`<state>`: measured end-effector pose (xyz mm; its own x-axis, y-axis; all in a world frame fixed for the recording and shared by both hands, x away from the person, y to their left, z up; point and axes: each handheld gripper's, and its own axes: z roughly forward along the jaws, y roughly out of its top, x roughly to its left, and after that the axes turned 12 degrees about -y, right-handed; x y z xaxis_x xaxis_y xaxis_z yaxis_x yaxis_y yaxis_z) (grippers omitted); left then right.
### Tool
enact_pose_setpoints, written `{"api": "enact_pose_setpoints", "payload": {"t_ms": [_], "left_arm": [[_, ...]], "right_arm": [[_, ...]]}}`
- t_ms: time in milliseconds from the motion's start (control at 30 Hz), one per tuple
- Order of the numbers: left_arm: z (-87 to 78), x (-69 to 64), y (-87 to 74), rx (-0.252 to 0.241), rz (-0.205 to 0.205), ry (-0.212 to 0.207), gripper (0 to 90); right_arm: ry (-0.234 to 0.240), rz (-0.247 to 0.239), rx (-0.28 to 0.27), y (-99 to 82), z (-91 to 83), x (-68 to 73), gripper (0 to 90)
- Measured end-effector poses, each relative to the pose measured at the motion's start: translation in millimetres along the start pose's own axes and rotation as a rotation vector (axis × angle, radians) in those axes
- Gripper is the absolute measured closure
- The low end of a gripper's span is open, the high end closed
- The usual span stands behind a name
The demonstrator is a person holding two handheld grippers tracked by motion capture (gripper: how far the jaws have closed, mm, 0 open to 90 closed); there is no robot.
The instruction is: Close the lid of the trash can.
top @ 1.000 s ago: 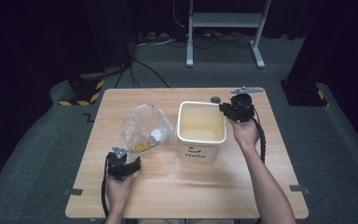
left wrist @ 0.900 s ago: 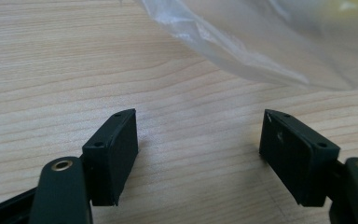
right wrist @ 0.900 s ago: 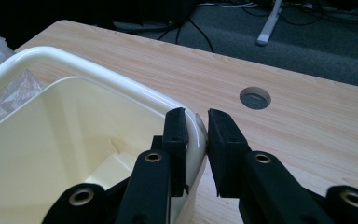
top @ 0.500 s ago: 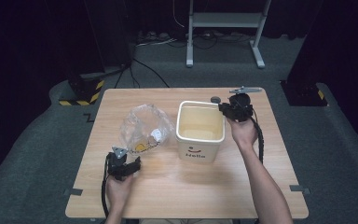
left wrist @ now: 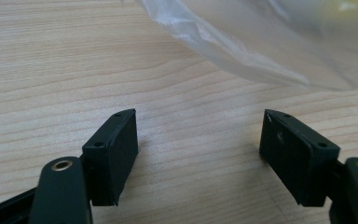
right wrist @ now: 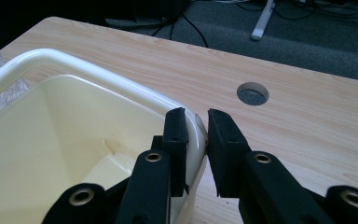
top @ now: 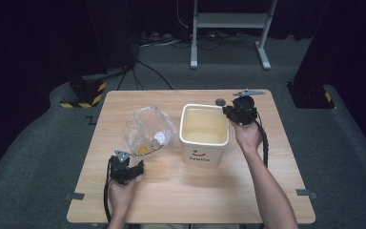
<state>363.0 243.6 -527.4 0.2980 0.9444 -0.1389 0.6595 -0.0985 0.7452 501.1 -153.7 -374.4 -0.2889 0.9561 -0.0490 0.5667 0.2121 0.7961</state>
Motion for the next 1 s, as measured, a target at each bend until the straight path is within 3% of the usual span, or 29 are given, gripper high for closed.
{"api": "enact_pose_setpoints", "payload": {"t_ms": [433, 1000], "left_arm": [[0.0, 0.0, 0.0, 0.0, 0.0, 0.0, 28.0], [0.0, 0.0, 0.0, 0.0, 0.0, 0.0, 28.0]], "right_arm": [[0.001, 0.016, 0.003, -5.1, 4.3, 2.0, 77.9], [-0.025, -0.01, 0.013, -6.9, 6.8, 4.1, 78.0]]}}
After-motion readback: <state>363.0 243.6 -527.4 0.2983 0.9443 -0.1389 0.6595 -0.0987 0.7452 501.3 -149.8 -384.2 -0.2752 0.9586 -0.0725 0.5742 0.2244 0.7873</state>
